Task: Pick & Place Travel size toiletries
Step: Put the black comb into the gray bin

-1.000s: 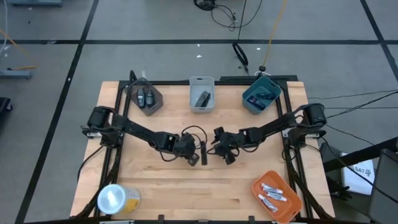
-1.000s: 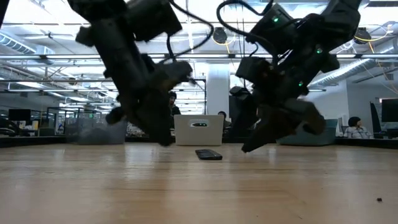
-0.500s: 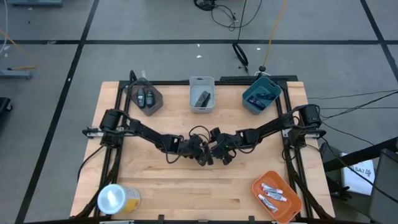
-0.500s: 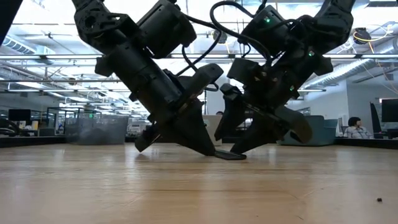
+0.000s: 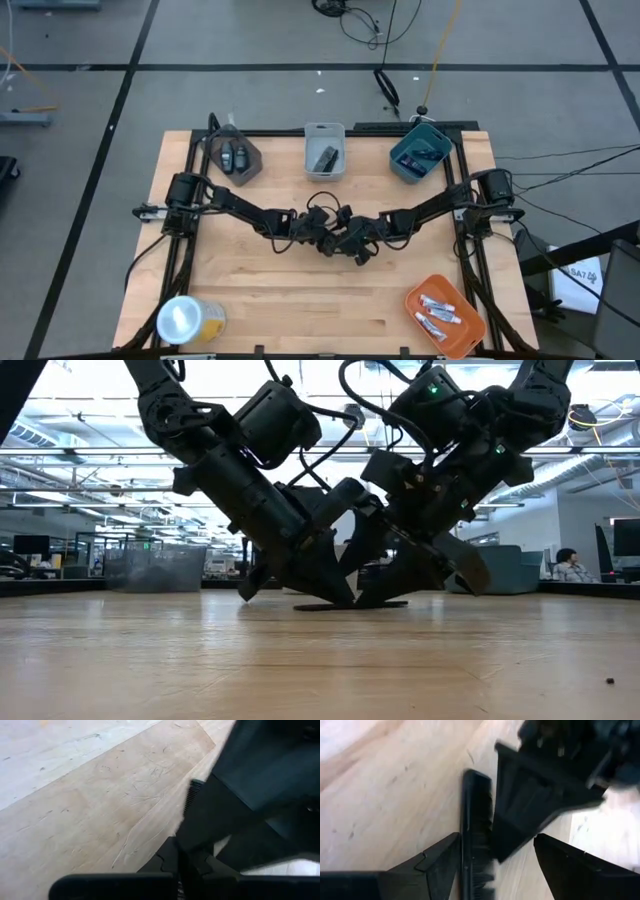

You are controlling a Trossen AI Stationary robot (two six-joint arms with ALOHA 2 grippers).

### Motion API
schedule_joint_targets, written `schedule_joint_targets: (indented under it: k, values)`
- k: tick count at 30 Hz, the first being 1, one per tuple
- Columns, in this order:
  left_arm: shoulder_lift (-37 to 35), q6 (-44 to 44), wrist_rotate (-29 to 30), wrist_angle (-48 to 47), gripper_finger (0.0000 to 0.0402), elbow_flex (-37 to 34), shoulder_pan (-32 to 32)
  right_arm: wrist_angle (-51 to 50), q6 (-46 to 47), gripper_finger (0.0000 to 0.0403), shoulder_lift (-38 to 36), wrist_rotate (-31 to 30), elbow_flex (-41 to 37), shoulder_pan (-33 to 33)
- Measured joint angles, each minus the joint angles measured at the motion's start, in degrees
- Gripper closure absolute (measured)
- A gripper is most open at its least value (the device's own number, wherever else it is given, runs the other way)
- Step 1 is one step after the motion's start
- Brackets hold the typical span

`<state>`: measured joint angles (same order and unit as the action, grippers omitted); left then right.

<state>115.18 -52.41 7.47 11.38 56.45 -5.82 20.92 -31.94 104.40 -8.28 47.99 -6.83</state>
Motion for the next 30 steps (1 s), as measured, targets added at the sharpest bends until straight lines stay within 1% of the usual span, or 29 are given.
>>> schedule_joint_targets:
  k: [3,8,12,14,20,30]
  values:
    - [-0.04,2.24,-1.7,-0.05,0.0401,0.05,-0.03,-1.5,1.07,0.0151,-0.07,-0.69,0.02,0.0]
    - [-0.04,2.67,-4.66,-0.44,0.0401,0.44,0.03,-2.13,1.24,0.0151,-0.15,-0.69,0.02,-0.02]
    - [-0.04,2.79,-6.47,-0.47,0.0401,0.46,0.08,-1.95,1.05,0.0151,-0.15,-2.78,0.0,-0.02]
    - [-0.04,2.86,-6.85,-0.53,0.0401,0.46,0.04,-1.31,1.0,0.0151,-0.15,-3.76,0.0,-0.08]
    - [-0.09,2.85,-7.96,-0.83,0.0401,0.46,0.02,0.16,1.08,0.0151,-0.15,-4.1,-0.04,-0.09]
    - [-0.09,2.44,-9.09,-0.72,0.0401,0.46,0.02,0.25,1.23,0.0151,-0.17,-6.22,-0.04,0.15]
